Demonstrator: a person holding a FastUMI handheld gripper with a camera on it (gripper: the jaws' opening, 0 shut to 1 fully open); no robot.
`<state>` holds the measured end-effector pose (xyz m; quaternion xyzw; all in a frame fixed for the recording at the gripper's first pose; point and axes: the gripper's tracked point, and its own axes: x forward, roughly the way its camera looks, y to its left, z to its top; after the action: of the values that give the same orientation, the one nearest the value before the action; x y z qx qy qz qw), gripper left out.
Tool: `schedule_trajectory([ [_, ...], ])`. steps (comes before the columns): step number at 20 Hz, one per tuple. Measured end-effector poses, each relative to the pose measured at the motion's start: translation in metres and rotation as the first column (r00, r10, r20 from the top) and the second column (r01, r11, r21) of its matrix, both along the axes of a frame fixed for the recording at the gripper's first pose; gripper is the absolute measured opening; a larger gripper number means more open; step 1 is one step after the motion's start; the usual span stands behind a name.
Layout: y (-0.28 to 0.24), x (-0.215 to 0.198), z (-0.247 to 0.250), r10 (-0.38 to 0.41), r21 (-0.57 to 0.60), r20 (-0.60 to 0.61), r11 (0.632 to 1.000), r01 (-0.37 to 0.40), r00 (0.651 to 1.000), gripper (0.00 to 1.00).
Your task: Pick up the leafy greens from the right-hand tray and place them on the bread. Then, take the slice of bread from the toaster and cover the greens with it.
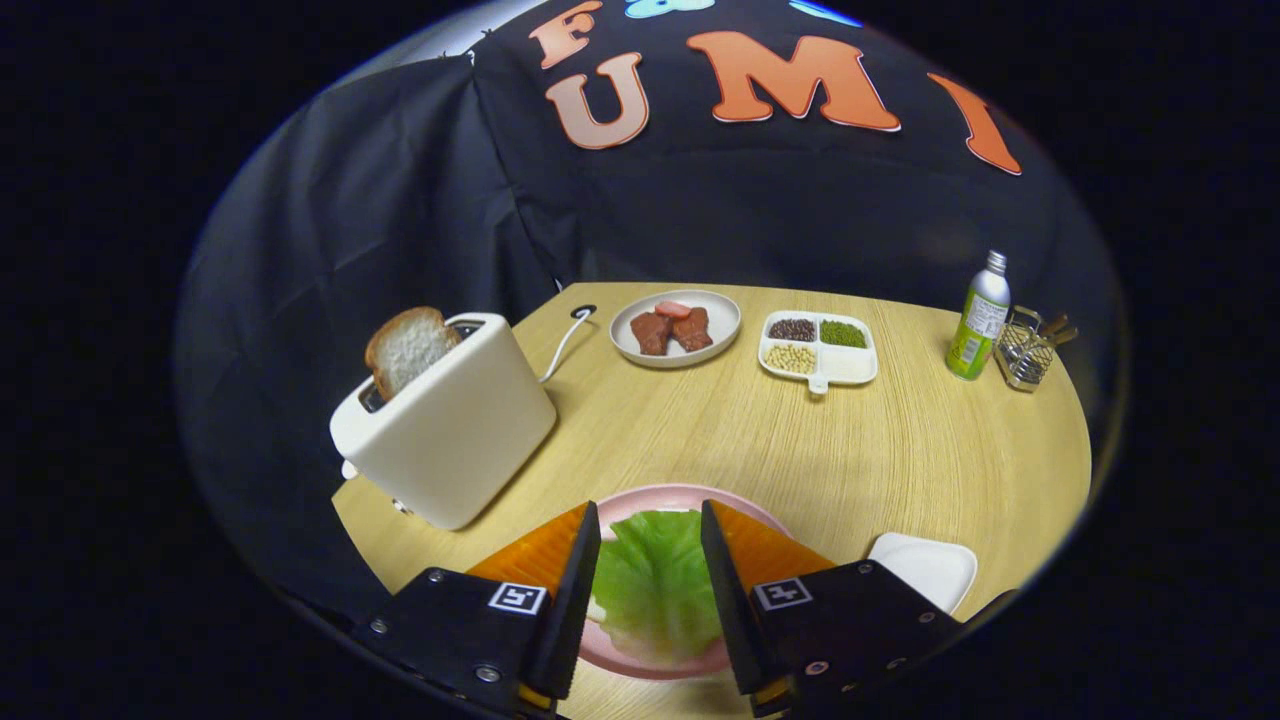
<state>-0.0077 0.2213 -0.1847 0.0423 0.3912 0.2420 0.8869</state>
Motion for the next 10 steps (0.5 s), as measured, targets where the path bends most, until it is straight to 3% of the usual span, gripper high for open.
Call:
schedule_trajectory([
  [5,0.049,0.018,0.066,0.03,0.119,0.031,0.992,-0.034,0.999,0.72],
  [10,0.115,0.024,0.116,0.093,0.147,0.014,0.985,-0.094,0.996,0.77],
])
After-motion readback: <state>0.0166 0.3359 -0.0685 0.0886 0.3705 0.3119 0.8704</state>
